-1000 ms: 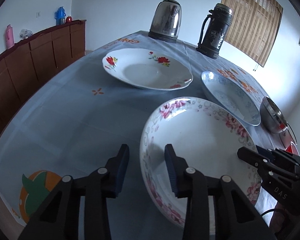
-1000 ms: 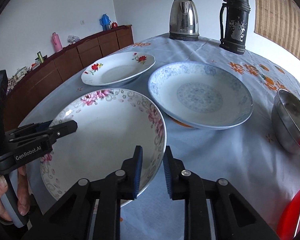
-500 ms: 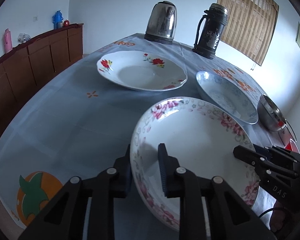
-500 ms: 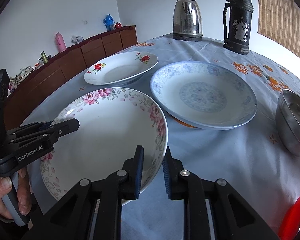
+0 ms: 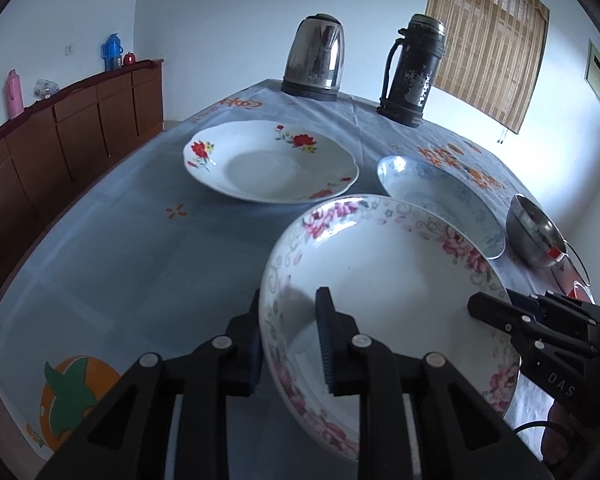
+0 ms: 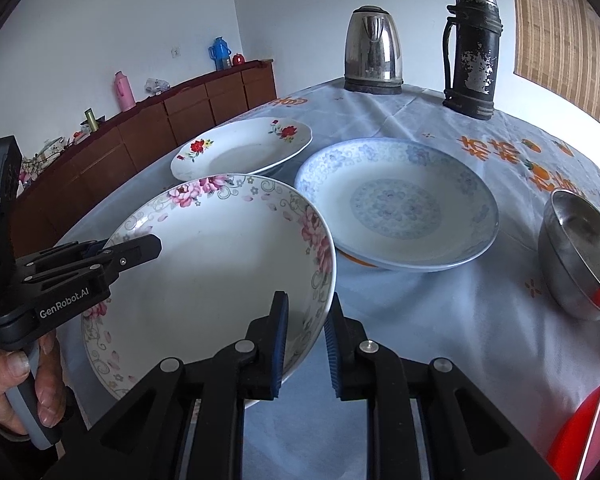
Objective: Organize plates and bowls
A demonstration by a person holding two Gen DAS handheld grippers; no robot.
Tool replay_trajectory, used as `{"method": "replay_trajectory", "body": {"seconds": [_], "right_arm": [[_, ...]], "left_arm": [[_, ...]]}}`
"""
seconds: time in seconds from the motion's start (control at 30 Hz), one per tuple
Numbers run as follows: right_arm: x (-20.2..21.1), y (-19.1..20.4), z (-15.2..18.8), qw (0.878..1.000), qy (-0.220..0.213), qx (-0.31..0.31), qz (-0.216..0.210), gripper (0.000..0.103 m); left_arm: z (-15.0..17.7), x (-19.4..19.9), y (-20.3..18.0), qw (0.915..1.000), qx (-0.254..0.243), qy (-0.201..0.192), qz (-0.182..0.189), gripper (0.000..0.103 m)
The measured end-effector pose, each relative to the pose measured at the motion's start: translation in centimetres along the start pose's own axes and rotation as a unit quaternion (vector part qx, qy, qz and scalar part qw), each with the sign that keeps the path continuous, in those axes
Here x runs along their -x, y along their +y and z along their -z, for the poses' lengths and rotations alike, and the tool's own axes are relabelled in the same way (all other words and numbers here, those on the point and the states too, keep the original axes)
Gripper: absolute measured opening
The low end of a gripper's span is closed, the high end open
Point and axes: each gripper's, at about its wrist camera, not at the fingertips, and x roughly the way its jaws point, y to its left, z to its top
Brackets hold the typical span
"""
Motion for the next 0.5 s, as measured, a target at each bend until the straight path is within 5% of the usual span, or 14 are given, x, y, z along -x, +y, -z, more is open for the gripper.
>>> {"method": "replay_trajectory", "body": {"seconds": [0.5], "right_arm": [[1.3, -1.6, -1.4, 0.999, -0.030, -0.010, 0.012, 0.020]], "left_arm": [[-3.1, -0.1, -2.2, 0.9996, -0.013, -0.026, 0.002, 0.021]]}}
